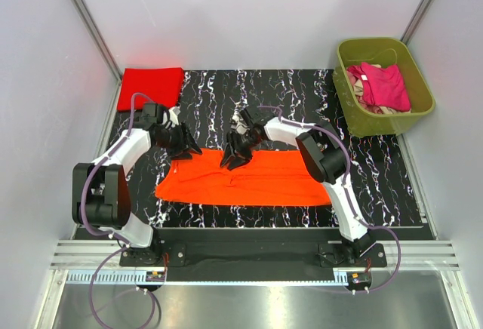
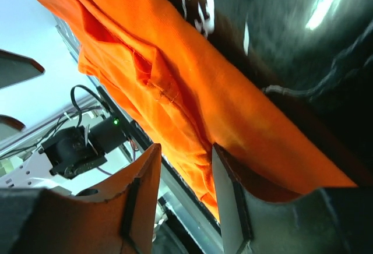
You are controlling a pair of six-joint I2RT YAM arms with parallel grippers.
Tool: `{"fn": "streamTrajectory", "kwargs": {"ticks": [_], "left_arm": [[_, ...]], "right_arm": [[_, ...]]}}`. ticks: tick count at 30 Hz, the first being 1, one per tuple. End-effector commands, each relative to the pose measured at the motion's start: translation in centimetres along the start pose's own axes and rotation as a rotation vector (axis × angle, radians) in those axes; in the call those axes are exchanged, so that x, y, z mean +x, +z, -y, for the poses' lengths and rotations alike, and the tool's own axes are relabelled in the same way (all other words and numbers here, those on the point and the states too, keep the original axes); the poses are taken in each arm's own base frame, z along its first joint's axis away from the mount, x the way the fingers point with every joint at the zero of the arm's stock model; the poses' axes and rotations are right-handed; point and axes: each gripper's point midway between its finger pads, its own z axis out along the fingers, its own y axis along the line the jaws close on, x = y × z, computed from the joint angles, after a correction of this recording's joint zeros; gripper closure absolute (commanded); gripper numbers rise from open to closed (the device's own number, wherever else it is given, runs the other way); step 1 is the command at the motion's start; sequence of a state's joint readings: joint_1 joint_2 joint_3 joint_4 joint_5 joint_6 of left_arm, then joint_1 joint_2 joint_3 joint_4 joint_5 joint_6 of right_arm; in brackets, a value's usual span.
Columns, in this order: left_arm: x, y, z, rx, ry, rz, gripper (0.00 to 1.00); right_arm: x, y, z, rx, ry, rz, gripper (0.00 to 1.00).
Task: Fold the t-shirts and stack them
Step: Fold the tshirt
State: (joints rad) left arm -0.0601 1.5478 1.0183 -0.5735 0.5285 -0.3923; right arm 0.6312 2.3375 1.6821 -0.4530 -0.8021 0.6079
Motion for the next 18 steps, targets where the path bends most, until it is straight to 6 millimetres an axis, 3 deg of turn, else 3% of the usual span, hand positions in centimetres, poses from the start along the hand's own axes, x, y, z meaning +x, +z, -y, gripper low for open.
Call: {"fn": "streamTrajectory", "kwargs": {"ticks": [1, 8, 12, 18], "left_arm": [[0.1, 0.2, 0.4, 0.031, 0.018, 0.002, 0.48], [0.2, 0.3, 0.3, 0.025, 0.008, 0.002, 0.48], [0.9, 1.4, -0.6, 0.002, -0.028, -0.038, 0.50], [0.7, 1.1, -0.6, -0.005, -0.022, -0.024, 0.50]], "right_arm": [[1.1, -1.1, -3.1, -0.049, -0.053, 0.011, 0.53], [0.8, -1.4, -3.5, -0.048, -0.069, 0.025, 0.55], [0.3, -1.3, -4.1, -0.068, -0.067, 0.020, 0.56], [0.6, -1.6, -5.1, -0.096, -0.048, 0.007, 0.62]]}}
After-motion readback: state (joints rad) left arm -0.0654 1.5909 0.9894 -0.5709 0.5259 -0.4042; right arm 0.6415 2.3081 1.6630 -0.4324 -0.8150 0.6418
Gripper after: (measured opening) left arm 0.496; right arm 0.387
